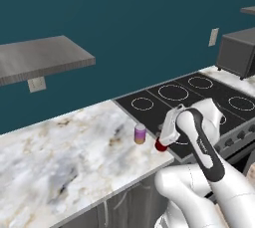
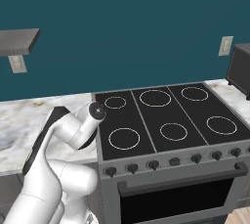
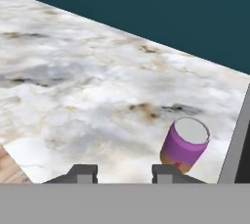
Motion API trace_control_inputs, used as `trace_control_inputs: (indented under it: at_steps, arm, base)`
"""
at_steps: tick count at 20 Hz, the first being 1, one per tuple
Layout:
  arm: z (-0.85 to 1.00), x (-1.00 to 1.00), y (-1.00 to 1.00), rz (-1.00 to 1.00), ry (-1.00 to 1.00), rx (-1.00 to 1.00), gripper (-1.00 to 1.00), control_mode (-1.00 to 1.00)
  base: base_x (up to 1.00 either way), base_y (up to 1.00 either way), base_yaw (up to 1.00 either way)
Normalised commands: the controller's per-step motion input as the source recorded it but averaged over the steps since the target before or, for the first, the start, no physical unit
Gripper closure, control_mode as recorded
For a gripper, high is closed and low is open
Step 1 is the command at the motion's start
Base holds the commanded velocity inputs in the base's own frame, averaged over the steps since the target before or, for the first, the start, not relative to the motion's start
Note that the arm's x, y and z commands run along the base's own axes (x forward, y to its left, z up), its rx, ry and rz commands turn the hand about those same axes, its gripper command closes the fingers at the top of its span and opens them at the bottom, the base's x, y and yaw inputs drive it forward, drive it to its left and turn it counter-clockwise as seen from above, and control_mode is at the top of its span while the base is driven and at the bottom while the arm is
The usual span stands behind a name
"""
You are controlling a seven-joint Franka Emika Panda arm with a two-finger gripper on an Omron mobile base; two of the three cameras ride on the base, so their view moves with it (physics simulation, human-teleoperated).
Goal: Four empty soda cans are scattered around the kitchen. Gather all the cans and cluster them next to the stove for recycling.
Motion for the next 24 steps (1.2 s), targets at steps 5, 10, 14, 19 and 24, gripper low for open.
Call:
trace_control_inputs:
  at_steps: [5, 10, 14, 19, 24]
  arm:
    - [-0.21, 0.21, 0.06, 0.0, 0.0, -0.01, 1.0, -1.0]
    - [-0.04, 0.02, 0.0, 0.0, 0.0, 0.0, 1.0, -1.0]
    - [-0.21, 0.18, 0.12, 0.0, 0.0, 0.0, 1.0, -1.0]
    - [-0.31, 0.12, 0.14, 0.0, 0.0, -0.02, 1.0, -1.0]
    - [-0.36, 0.05, 0.05, 0.0, 0.0, -0.03, 1.0, -1.0]
  base:
    - [0.0, 0.0, 0.0]
    - [0.0, 0.0, 0.0]
    - [0.0, 0.0, 0.0]
    - [0.0, 0.0, 0.0]
    - [0.0, 0.0, 0.0]
